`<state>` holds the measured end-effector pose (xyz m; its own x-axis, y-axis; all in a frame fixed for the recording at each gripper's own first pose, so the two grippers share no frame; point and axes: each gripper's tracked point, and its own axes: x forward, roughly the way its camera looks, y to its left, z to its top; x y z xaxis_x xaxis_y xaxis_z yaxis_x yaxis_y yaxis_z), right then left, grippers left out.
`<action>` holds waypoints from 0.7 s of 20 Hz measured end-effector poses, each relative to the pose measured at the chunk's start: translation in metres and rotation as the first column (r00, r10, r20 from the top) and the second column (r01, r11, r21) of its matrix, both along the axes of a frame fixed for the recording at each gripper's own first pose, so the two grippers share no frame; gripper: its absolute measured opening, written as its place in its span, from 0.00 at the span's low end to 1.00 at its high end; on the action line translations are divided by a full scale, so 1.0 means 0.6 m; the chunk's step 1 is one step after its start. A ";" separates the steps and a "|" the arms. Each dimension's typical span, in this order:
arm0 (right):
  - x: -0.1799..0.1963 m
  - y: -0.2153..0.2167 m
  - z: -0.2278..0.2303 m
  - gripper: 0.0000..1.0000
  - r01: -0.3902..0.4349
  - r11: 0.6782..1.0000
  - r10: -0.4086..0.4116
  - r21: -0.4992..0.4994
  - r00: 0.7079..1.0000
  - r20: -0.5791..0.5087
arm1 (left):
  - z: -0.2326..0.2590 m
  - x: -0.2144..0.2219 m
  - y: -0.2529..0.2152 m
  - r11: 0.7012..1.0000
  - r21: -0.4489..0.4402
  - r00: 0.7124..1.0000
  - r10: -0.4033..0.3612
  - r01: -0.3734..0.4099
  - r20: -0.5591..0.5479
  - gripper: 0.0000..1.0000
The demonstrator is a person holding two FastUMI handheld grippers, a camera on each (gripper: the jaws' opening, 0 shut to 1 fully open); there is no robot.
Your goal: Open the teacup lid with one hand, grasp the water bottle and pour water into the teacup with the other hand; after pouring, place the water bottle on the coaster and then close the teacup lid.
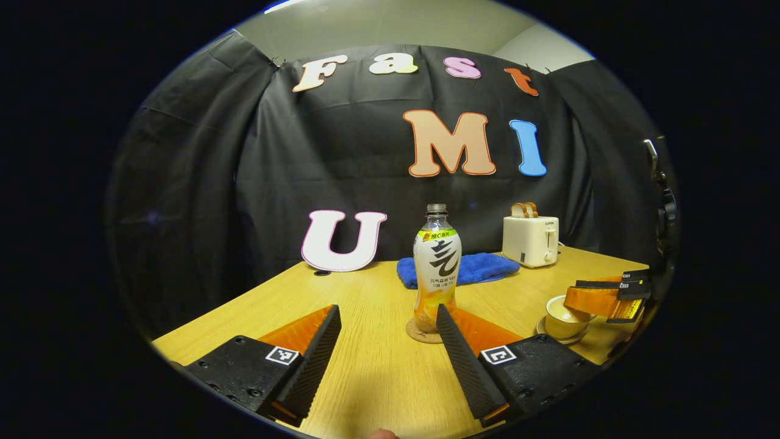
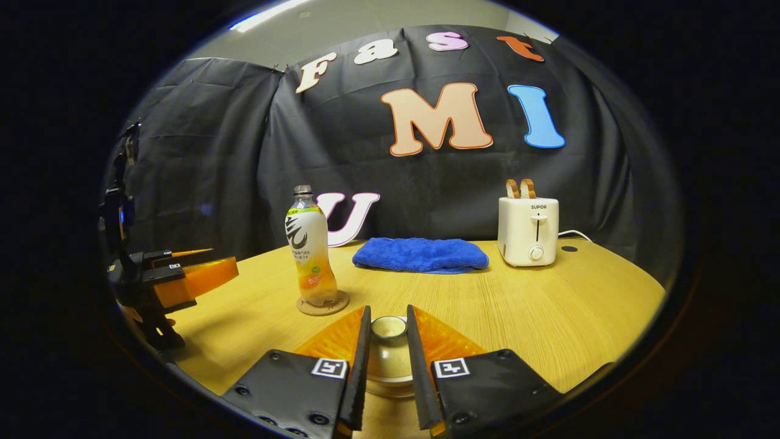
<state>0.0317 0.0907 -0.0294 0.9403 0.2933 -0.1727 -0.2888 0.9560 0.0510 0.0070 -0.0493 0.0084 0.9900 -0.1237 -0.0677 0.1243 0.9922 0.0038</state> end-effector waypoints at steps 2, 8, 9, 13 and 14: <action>-0.002 -0.001 -0.001 0.37 0.002 1.000 -0.002 0.002 1.000 -0.006 | -0.003 -0.005 -0.002 1.000 0.005 1.000 -0.002 0.002 -0.001 0.92; -0.016 -0.015 0.019 0.66 0.011 0.999 -0.012 0.034 1.000 0.018 | 0.001 -0.012 -0.007 1.000 0.005 1.000 -0.006 0.006 0.009 0.92; -0.018 -0.021 0.023 0.74 0.019 0.999 -0.020 0.038 0.999 0.027 | 0.000 -0.014 -0.011 1.000 0.003 1.000 -0.009 0.009 0.011 0.92; -0.034 -0.045 0.032 0.91 0.057 0.998 -0.059 0.038 0.997 0.057 | -0.007 -0.026 -0.028 0.999 -0.017 0.999 -0.034 0.034 0.008 0.92; -0.040 -0.052 0.032 0.91 0.068 0.997 -0.070 0.030 0.995 0.065 | -0.012 -0.030 -0.032 0.999 -0.022 0.999 -0.041 0.041 0.000 0.92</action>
<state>0.0077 0.0593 -0.0102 0.9675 0.2309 -0.1028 -0.2256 0.9723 0.0608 -0.0111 -0.0686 0.0010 0.9841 -0.1654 -0.0652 0.1646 0.9862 -0.0185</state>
